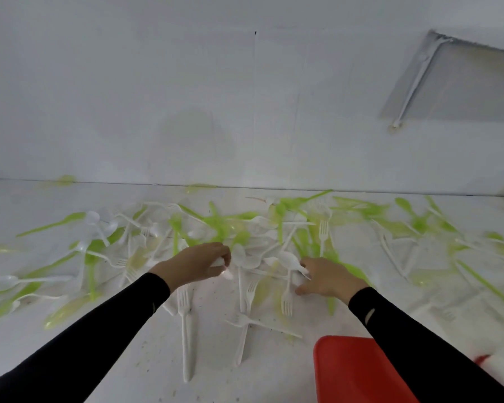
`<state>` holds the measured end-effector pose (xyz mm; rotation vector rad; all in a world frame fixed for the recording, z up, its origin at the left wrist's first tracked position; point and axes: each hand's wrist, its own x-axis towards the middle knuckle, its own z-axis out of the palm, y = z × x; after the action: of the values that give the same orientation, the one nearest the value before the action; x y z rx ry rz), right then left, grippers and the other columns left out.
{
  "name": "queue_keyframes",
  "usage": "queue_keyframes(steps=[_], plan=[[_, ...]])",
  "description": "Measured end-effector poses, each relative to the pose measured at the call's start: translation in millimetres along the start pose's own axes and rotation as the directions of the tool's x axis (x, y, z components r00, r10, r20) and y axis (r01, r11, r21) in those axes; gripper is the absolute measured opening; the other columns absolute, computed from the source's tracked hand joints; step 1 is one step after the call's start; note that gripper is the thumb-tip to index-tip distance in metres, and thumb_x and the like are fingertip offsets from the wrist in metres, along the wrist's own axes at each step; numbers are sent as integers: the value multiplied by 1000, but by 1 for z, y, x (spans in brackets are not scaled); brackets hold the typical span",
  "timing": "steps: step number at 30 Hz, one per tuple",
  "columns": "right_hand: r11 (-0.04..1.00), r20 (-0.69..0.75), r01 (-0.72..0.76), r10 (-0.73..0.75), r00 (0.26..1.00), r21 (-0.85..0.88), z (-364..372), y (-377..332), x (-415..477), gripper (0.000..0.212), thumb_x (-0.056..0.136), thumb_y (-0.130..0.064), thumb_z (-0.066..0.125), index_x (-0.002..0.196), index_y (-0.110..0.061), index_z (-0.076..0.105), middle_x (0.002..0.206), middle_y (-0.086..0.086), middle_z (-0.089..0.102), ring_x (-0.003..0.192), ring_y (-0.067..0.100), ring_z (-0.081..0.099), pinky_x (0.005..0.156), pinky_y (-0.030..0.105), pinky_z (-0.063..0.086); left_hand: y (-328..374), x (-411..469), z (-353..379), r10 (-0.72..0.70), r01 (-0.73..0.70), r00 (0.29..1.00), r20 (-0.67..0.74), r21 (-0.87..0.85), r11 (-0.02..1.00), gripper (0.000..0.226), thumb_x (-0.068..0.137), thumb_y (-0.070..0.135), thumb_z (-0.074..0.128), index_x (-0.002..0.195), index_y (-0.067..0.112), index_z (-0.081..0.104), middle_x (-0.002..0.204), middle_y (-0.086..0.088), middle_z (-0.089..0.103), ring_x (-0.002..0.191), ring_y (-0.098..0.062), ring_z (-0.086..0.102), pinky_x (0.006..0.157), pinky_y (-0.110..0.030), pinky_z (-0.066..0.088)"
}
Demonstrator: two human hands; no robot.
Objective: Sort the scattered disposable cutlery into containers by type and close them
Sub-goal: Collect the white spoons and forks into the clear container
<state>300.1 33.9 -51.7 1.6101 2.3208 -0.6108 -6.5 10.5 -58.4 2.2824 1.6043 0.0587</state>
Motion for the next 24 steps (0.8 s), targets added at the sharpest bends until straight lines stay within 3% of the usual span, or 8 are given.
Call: queue_keyframes(steps=[2, 5, 10, 14, 18, 20, 22, 24], plan=[[999, -50, 18, -21, 999, -51, -1, 1, -3, 28, 87, -43, 62, 93, -21, 48, 80, -7, 48, 80, 19, 52, 54, 25, 31, 4, 7, -6, -53, 29, 992, -115, -201, 979, 11, 89, 24, 62, 91, 25, 51, 85, 9, 56, 79, -17, 56, 70, -29, 41], [997, -115, 4, -13, 993, -82, -3, 7, -10, 26, 88, -37, 55, 72, -25, 38, 70, -8, 41, 77, 20, 51, 61, 29, 35, 8, 16, -14, -183, 54, 931, -315, -376, 925, 20, 87, 30, 62, 89, 20, 46, 70, 2, 55, 61, -13, 50, 57, -28, 38], [996, -215, -70, 80, 973, 53, -27, 35, -25, 19, 86, -38, 57, 75, -24, 50, 81, -5, 57, 81, 20, 59, 66, 30, 40, 9, 29, -25, -298, 70, 850, -434, -467, 881, 11, 95, 16, 52, 106, 15, 53, 84, -10, 60, 68, -28, 57, 61, -33, 44], [899, -359, 0, 174, 917, 438, -51, 58, -38, 24, 81, -38, 68, 71, -22, 53, 66, -8, 53, 64, 14, 51, 60, 29, 39, 7, 34, -30, -366, 26, 843, -394, -649, 760, 39, 93, -3, 40, 116, 25, 55, 103, -11, 61, 74, -19, 68, 54, -30, 59], [723, -417, 120, 246, 875, 680, -73, 62, -47, 25, 85, -19, 67, 73, -6, 49, 64, 2, 42, 59, 16, 40, 58, 28, 33, 14, 38, -26, -433, 101, 849, -303, -711, 696, 34, 93, 2, 45, 114, 25, 57, 98, -9, 64, 71, -19, 64, 53, -32, 59], [597, -424, 189, 282, 861, 780, -80, 59, -49, 25, 88, -13, 63, 70, -9, 46, 65, 11, 49, 51, 11, 39, 52, 23, 34, 16, 40, -19, -450, 180, 855, -258, -666, 724, 28, 92, 10, 52, 112, 29, 57, 90, -10, 64, 66, -21, 63, 58, -33, 57], [520, -438, 243, 291, 851, 818, -86, 55, -48, 27, 90, -7, 57, 68, -14, 41, 86, 3, 70, 42, 1, 42, 46, 13, 32, 17, 42, -9, -467, 259, 851, -240, -583, 770, 13, 92, 20, 61, 104, 24, 61, 95, -8, 68, 77, -24, 62, 69, -27, 45], [502, -443, 270, 265, 856, 822, -89, 49, -44, 25, 89, -1, 52, 72, -14, 39, 111, -9, 71, 40, -2, 45, 44, 9, 32, 19, 45, 2, -475, 305, 850, -229, -523, 796, 15, 92, 27, 65, 99, 13, 65, 105, -7, 69, 98, -25, 61, 77, -23, 35]])
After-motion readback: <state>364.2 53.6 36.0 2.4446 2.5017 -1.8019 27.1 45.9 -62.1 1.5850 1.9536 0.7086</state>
